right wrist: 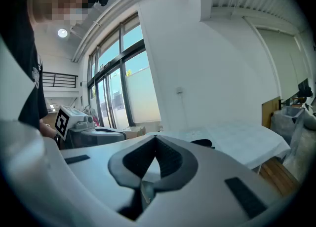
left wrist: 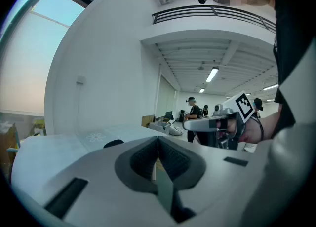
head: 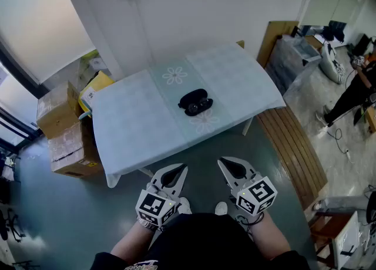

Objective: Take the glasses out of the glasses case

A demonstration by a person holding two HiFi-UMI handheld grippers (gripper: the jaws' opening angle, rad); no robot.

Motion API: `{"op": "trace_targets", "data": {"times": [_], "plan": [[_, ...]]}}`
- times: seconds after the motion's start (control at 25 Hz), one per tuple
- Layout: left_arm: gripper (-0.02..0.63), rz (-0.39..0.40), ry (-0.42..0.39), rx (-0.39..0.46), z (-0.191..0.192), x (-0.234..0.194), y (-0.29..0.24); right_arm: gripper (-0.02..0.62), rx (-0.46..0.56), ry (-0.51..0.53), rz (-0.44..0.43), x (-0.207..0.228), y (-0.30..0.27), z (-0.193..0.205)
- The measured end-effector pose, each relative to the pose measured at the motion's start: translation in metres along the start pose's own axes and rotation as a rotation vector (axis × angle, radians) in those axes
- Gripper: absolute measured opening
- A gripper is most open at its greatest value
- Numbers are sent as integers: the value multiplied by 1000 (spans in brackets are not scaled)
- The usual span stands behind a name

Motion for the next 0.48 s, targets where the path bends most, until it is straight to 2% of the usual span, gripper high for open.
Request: {"op": "trace_targets", "data": {"times": [0.48], "plan": [[29, 0, 3, 0, 1, 0, 0, 23, 20, 7, 1, 0, 1, -3]]}}
Point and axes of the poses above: the fingertips, and each gripper's own axes: y backward along the fingers, x to its right, z out of its underside, the point moved 3 cm from there along y, backward along the fingers, and after that the axes turned 1 degree about -y, right-handed, at the moved point
